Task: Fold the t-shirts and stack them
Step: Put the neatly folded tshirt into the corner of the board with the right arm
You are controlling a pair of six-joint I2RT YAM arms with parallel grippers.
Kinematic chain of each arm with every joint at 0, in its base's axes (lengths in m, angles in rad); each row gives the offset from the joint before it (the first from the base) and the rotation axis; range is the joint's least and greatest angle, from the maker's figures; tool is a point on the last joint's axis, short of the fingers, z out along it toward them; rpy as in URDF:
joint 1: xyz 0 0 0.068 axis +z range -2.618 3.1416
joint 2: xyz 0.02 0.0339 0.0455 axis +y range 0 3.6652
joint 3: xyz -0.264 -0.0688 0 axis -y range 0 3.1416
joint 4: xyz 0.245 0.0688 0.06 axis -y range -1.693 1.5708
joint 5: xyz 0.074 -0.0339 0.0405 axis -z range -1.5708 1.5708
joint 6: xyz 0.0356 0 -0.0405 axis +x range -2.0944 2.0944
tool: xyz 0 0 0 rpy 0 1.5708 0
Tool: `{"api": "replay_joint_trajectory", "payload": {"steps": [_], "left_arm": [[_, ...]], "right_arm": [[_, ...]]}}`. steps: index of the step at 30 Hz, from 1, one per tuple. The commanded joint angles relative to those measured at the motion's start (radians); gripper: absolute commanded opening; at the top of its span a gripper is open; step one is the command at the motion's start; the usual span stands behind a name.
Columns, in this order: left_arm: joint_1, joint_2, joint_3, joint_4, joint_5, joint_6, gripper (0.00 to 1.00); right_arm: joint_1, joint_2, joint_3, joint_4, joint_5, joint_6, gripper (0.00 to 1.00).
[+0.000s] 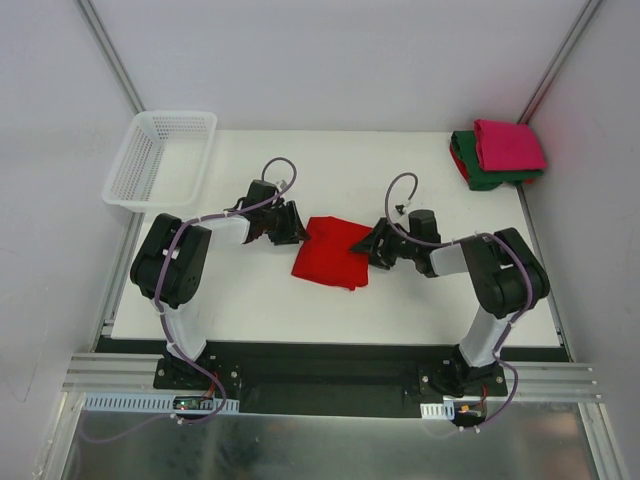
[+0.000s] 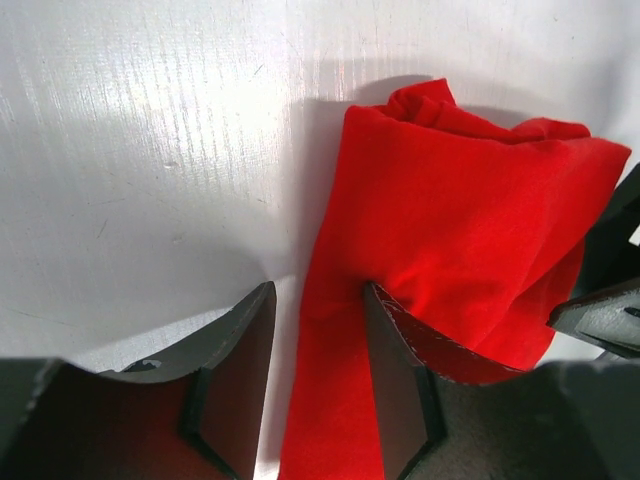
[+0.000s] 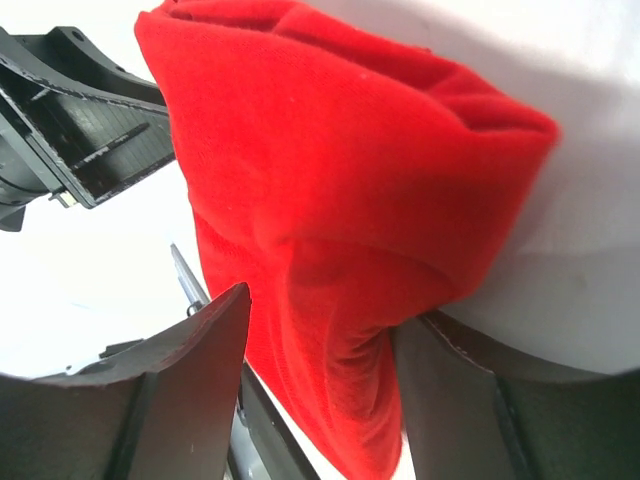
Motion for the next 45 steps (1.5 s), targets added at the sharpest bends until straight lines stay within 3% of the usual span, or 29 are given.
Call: {"api": "replay_joint_trajectory", "payload": {"steps": [1, 19, 32, 45], "left_arm": [[-0.016, -0.027, -0.003, 0.001, 0.019, 0.01, 0.4], [-0.016, -0.025, -0.018, 0.001, 0.026, 0.013, 0.4], [-0.019, -0.044, -0.03, -0.001, 0.033, 0.021, 0.38], [-0.038, -0.059, -0.044, -0.013, 0.029, 0.024, 0.35]], "right_arm": [[0.009, -0.055, -0.099, -0.15, 0.178, -0.026, 0.61], [-0.011, -0.22, -0.294, -0.16, 0.267, 0.001, 0.61], [0.135, 0.028, -0.346, 0.25, 0.25, 0.23, 0.61], [0.287, 0.159, -0.227, 0.277, 0.298, 0.311, 0.62]]}}
